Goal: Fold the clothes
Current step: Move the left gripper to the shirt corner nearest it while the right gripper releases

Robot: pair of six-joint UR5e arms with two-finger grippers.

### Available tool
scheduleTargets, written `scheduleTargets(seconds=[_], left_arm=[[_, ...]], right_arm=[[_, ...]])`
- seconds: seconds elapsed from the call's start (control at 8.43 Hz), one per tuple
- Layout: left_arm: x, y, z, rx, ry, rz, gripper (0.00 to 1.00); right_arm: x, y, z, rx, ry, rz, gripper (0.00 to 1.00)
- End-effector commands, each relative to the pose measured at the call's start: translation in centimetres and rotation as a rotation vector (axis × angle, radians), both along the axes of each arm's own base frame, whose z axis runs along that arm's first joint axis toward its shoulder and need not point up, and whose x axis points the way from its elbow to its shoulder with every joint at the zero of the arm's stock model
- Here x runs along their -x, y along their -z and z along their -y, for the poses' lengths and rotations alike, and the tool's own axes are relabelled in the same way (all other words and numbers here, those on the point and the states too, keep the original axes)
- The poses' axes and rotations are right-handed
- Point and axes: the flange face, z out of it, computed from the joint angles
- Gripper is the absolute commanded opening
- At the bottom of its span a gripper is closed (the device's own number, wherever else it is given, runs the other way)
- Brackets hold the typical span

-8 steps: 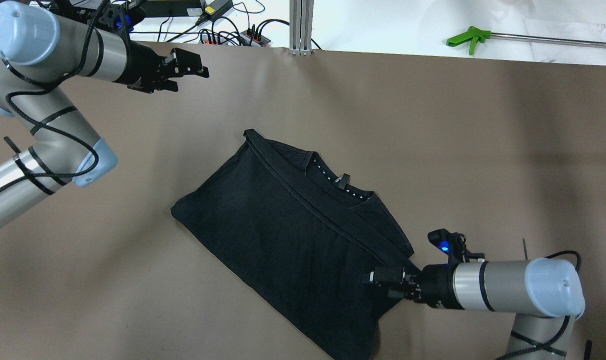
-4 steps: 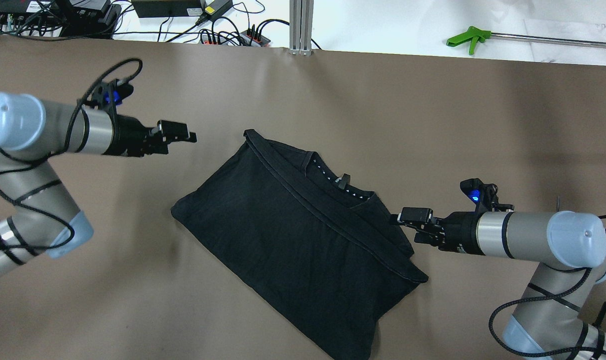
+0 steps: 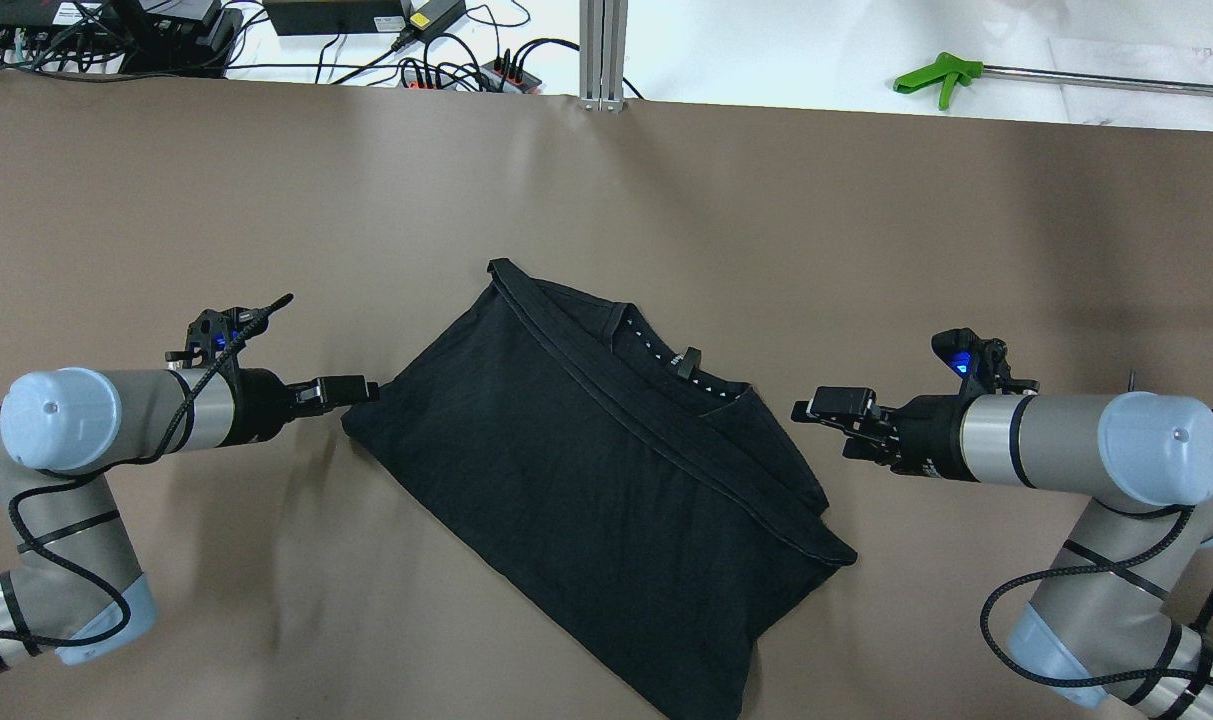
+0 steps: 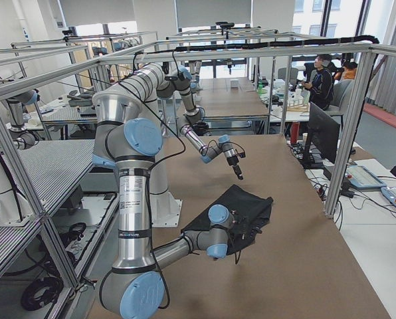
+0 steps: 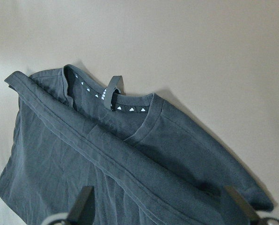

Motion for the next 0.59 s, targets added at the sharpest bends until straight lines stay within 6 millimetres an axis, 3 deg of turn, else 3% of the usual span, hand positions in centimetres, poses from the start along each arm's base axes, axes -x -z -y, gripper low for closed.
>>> scheduleTargets(seconds=[0.0, 0.12, 0.47], left_arm=[[0.7, -1.0, -1.9, 0.005, -0.015, 0.008, 0.94], [0.2, -1.6, -2.1, 0.010, -0.023, 0.018, 0.94], [-3.2, -0.2, -1.7, -0.001, -0.039, 0.008, 0.94]], right_arm=[[0.0, 0.0, 0.1, -0.005, 0.002, -0.008, 0.94], [0.0, 0.1, 0.0, -0.006, 0.004, -0.007, 0.94], [0.1, 0.0, 0.0, -0.005, 0.004, -0.008, 0.94]])
